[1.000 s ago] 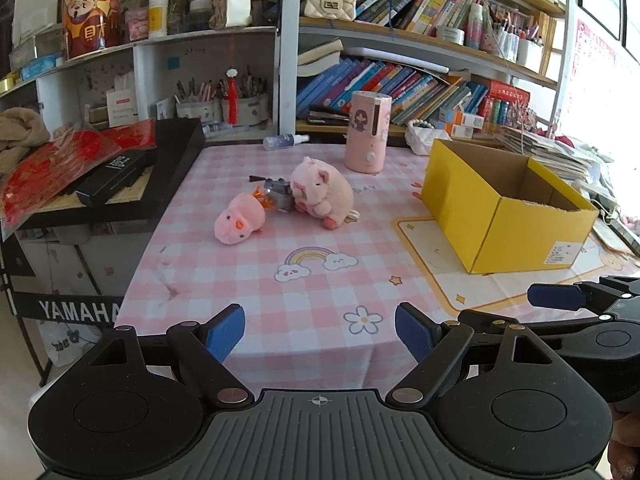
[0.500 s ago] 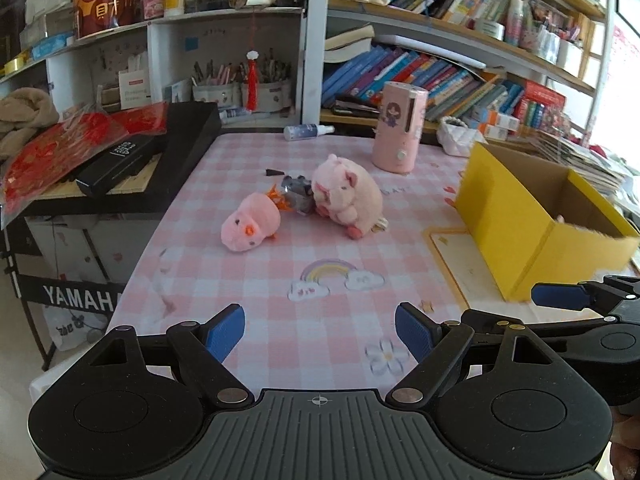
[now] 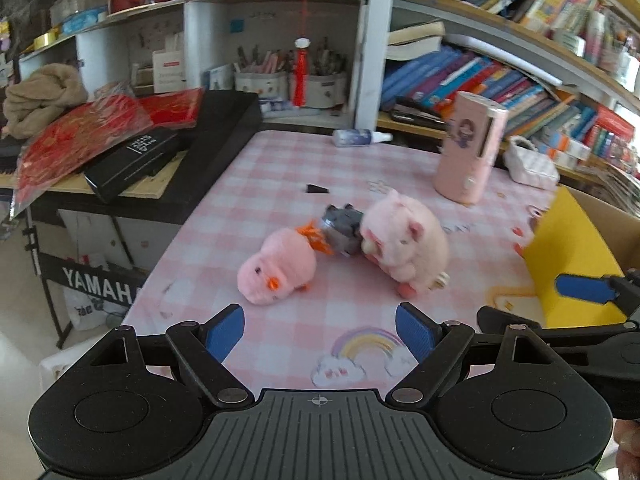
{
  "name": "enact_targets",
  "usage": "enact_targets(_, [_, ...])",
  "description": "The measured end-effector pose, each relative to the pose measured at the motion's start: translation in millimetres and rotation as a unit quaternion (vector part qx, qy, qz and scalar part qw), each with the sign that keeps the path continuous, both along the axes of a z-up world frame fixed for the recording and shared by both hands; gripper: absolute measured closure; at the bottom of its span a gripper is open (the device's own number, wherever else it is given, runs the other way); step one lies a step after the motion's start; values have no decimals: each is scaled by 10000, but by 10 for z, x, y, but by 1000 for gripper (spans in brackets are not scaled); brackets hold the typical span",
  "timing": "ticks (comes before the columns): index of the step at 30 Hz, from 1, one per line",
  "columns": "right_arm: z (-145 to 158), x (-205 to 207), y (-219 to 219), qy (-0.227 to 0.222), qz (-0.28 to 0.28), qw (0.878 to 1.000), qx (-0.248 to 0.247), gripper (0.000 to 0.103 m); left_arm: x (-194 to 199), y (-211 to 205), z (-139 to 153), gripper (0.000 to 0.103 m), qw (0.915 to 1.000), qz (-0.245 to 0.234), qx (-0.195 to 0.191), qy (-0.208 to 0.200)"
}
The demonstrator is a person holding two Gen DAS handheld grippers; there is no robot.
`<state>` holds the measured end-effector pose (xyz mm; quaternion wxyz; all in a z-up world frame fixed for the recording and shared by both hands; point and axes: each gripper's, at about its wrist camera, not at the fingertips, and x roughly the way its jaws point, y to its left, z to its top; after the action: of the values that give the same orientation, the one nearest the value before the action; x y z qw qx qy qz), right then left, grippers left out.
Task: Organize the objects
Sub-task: 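Grasp the large pink pig plush with the right tool while the left tool grasps the pink chick plush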
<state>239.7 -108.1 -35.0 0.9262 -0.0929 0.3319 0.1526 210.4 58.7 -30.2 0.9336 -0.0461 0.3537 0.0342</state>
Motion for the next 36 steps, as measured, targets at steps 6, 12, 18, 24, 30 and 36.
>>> enact_targets(6, [-15,379,99,-193,285,9993,-166,7,238,80,-17,8,9995,314,66,3])
enact_targets(12, [-82,716,232,-138,495,9984,-243,4,395,123,-47,8,9989,418,184,92])
enact_targets(18, [-185,970,376,-86,725,9965,-405,0,489,178,-80,8,9982,509,218,215])
enact_targets(24, [-274,1156,512,-101,1037,9932,-512,0,527,227,-104,8,9977,592,191,266])
enact_targets(30, [-382,1282,590,56,1240,9911,-483,17,557,277,-134,8,9969,703,146,325])
enact_targets(36, [-307,1270,532,181,1378,9901,-203,46,603,259,-143,8,9972,676,95,313])
